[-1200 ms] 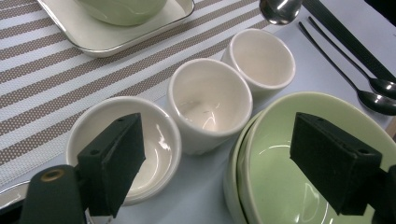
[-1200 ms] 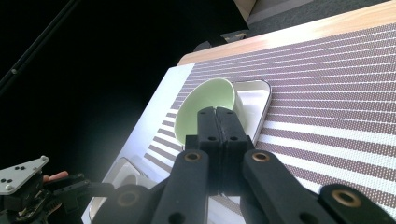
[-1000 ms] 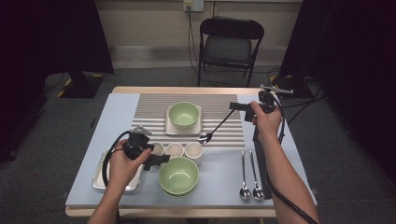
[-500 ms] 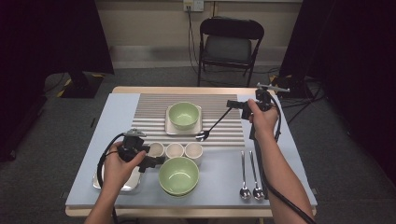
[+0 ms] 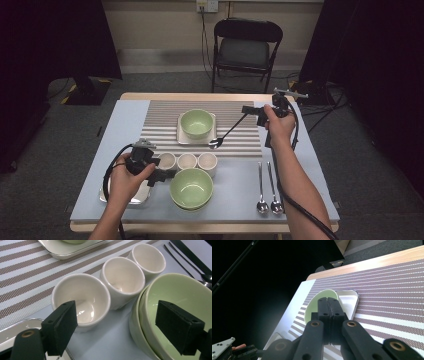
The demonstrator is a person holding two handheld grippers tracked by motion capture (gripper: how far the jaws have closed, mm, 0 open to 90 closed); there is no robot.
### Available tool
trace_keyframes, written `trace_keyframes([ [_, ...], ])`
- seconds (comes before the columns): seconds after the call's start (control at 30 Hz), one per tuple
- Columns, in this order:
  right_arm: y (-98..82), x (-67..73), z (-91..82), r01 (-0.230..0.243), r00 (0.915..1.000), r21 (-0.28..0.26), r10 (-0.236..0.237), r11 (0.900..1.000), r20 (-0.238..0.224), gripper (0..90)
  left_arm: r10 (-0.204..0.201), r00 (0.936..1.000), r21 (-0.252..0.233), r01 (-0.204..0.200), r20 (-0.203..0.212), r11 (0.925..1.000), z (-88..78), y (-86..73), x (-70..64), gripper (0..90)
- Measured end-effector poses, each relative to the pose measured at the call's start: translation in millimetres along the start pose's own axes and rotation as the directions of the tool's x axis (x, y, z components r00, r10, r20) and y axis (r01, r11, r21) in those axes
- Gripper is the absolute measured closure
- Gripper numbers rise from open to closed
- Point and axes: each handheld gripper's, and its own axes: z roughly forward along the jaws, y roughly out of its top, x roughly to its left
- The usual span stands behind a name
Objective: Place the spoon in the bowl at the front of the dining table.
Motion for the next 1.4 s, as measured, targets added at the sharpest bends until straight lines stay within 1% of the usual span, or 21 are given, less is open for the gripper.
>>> trace_keyframes([
  [0.2,2.3,0.2,3.9,0.006,0.9999,-0.007,-0.006,1.000,0.011,90.0,0.009,1.0000,0.007,-0.009,0.001,0.9999,-0.9,-2.5,1.1,17.4],
  [0.4,3.6,1.1,8.8,0.001,0.9999,-0.006,-0.001,1.000,0.014,90.0,0.001,1.0000,0.005,-0.001,-0.001,1.0000,-1.1,-4.8,6.2,17.4],
  [0.53,5.1,2.4,11.8,0.008,0.9998,-0.011,-0.008,1.000,0.018,90.0,-0.012,0.9999,0.008,0.012,-0.001,0.9999,-1.2,-7.0,10.6,17.4],
  [0.73,6.9,2.8,15.7,0.009,0.9997,-0.021,-0.008,1.000,0.022,90.0,-0.008,0.9999,0.004,0.008,-0.006,1.0000,-2.9,-8.0,12.7,17.4],
  [0.9,6.8,1.8,19.6,0.004,0.9998,-0.017,-0.004,1.000,0.022,90.0,-0.020,0.9998,0.000,0.020,0.009,0.9998,-2.3,-9.3,12.2,17.4],
  [1.0,7.0,0.9,21.3,0.003,0.9997,-0.022,-0.002,1.000,0.025,90.0,-0.016,0.9999,0.007,0.016,0.005,0.9999,-2.4,-10.1,12.9,17.4],
  [1.17,8.5,0.6,23.2,0.004,0.9998,-0.020,-0.003,1.000,0.021,90.0,-0.013,0.9999,0.003,0.013,0.000,0.9999,-2.6,-10.6,12.4,17.4],
  [1.27,10.1,1.1,23.7,0.008,0.9997,-0.025,-0.007,1.000,0.025,90.0,-0.001,1.0000,0.011,0.001,-0.003,0.9999,-2.8,-10.7,11.8,17.5],
  [1.3,10.5,1.4,23.7,0.006,0.9997,-0.026,-0.006,1.000,0.023,90.0,-0.004,1.0000,0.010,0.004,-0.003,0.9999,-2.7,-10.9,11.1,17.5],
  [1.4,12.5,2.6,24.2,0.013,0.9995,-0.033,-0.012,0.999,0.028,90.0,0.004,1.0000,0.013,-0.004,-0.003,0.9999,-2.7,-10.9,10.1,17.5],
])
